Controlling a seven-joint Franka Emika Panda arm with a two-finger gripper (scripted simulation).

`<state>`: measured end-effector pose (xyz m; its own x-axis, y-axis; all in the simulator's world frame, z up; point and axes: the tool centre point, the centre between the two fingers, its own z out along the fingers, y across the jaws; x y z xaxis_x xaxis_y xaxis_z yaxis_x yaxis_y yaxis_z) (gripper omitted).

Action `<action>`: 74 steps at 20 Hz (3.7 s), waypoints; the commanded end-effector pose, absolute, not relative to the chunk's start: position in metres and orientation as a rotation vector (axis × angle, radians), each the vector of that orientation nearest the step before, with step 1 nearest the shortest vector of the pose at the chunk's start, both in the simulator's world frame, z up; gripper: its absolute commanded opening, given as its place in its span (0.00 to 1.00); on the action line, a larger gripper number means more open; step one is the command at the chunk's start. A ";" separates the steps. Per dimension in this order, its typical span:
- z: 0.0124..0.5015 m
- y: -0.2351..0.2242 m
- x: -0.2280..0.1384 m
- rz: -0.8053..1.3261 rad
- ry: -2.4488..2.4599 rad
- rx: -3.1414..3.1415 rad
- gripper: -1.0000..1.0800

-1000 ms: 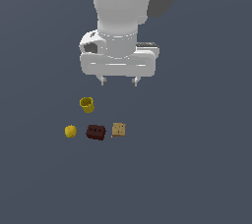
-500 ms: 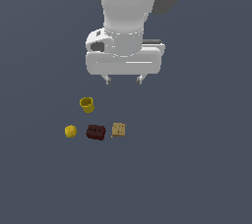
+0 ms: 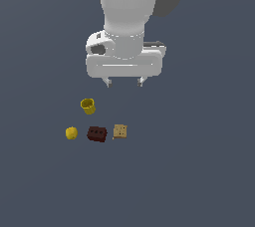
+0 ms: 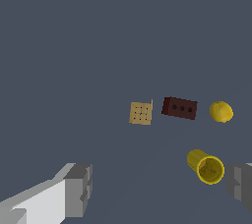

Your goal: Pick up a designated object from a clutter of objects.

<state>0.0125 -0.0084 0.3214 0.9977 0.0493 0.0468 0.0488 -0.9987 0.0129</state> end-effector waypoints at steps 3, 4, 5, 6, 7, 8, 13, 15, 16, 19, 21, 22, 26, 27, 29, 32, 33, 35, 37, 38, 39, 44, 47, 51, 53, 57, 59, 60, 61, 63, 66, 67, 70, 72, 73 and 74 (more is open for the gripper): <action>0.312 -0.019 0.019 0.069 0.109 3.129 0.96; 0.309 -0.022 0.021 0.068 0.118 3.129 0.96; 0.306 -0.026 0.023 0.067 0.129 3.130 0.96; 0.303 -0.030 0.025 0.066 0.141 3.130 0.96; 0.299 -0.034 0.027 0.064 0.154 3.130 0.96; 0.295 -0.039 0.029 0.063 0.167 3.130 0.96; 0.269 -0.068 0.042 0.054 0.250 3.129 0.96; 0.256 -0.082 0.047 0.051 0.289 3.127 0.96; 0.249 -0.090 0.049 0.049 0.308 3.126 0.96; 0.230 -0.112 0.054 0.044 0.366 3.121 0.96; 0.216 -0.127 0.057 0.040 0.404 3.117 0.96; 0.209 -0.134 0.058 0.038 0.423 3.115 0.96; 0.181 -0.165 0.061 0.031 0.499 3.104 0.96; 0.174 -0.172 0.061 0.029 0.519 3.101 0.96; 0.159 -0.188 0.060 0.025 0.557 3.095 0.96; 0.138 -0.209 0.059 0.019 0.611 3.084 0.96; 0.132 -0.216 0.058 0.017 0.627 3.081 0.96; 0.121 -0.227 0.056 0.013 0.656 3.074 0.96; 0.110 -0.238 0.054 0.010 0.681 3.068 0.96; 0.106 -0.242 0.053 0.009 0.693 3.065 0.96; 0.102 -0.246 0.052 0.007 0.703 3.063 0.96; 0.087 -0.260 0.048 0.002 0.739 3.054 0.96; 0.083 -0.264 0.046 0.000 0.750 3.051 0.96; 0.083 -0.264 0.046 -0.001 0.747 3.052 0.96; 0.079 -0.265 0.046 -0.001 0.747 3.052 0.96; 0.064 -0.265 0.045 -0.001 0.748 3.052 0.96; 0.052 -0.265 0.045 0.000 0.749 3.051 0.96; 0.047 -0.265 0.045 0.000 0.750 3.051 0.96; 0.042 -0.265 0.045 0.000 0.750 3.051 0.96; 0.036 -0.265 0.045 0.000 0.751 3.051 0.96; 0.032 -0.265 0.046 0.000 0.751 3.051 0.96; 0.032 -0.265 0.046 0.000 0.751 3.051 0.96; 0.032 -0.265 0.046 0.000 0.751 3.051 0.00; 0.032 -0.265 0.046 0.000 0.751 3.051 0.00; 0.032 -0.265 0.046 0.000 0.751 3.051 0.00; 0.032 -0.265 0.046 0.000 0.751 3.051 0.00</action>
<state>0.0459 -0.2658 0.0325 0.8859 0.4638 0.0001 0.4638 -0.8859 0.0003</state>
